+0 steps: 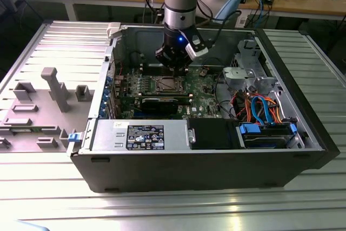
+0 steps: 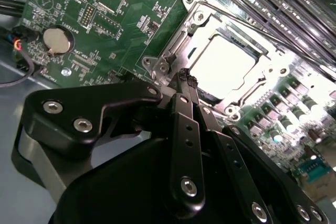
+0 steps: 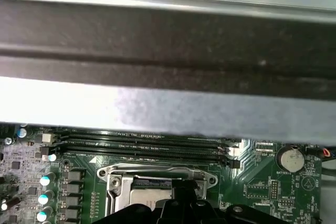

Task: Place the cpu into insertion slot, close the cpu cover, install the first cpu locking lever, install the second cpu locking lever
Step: 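Install the second cpu locking lever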

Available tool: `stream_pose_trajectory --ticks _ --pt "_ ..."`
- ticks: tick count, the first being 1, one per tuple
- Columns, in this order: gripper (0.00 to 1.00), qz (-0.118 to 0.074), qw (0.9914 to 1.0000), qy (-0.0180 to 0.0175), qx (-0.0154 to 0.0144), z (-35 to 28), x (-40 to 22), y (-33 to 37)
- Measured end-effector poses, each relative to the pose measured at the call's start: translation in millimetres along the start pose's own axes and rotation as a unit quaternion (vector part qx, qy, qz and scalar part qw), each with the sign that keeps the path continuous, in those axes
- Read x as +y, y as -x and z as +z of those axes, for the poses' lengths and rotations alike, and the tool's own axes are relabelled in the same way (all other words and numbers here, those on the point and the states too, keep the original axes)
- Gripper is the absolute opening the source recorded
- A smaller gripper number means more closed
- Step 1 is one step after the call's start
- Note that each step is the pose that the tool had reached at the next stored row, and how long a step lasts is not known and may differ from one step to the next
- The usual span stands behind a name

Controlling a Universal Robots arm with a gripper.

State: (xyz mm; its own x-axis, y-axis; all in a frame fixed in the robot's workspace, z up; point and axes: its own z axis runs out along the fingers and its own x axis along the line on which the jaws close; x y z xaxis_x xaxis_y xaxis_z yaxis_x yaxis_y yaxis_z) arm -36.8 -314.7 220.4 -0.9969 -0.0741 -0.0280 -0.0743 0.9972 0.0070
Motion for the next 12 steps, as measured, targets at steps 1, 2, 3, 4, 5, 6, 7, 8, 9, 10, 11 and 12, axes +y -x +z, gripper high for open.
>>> stream_pose_trajectory --ticks 1,2,3,4,5,6,7,8,9,10,11,12 --pt "0.11 0.0 1.0 -0.0011 0.0001 -1.1 0.1 0.0" --pt "0.11 0.001 1.0 -0.0027 0.0002 -2.1 0.1 0.0" --pt "0.11 0.001 0.99999 -0.0036 0.0002 -2.3 0.1 0.1" --pt "0.11 0.002 0.99999 -0.0041 0.0003 -2.3 0.0 0.1" --pt "0.11 0.002 0.99999 -0.0043 0.0005 -2.3 -0.1 0.0" --pt "0.11 0.003 0.99999 -0.0043 0.0008 -2.2 -0.3 0.0" --pt "0.11 0.003 0.99999 -0.0043 0.0009 -2.1 -0.7 -0.1" --pt "0.11 0.003 0.99998 -0.0043 0.001 -2.0 -1.7 -0.1" --pt "0.11 0.004 0.99998 -0.0044 0.0011 -2.0 -2.4 -0.2" --pt "0.11 0.004 0.99998 -0.0045 0.0011 -2.0 -2.6 -0.2" --pt "0.11 0.004 0.99998 -0.0045 0.0011 -2.0 -2.7 -0.2" --pt "0.11 0.004 0.99998 -0.0045 0.0011 -2.0 -2.8 -0.2"
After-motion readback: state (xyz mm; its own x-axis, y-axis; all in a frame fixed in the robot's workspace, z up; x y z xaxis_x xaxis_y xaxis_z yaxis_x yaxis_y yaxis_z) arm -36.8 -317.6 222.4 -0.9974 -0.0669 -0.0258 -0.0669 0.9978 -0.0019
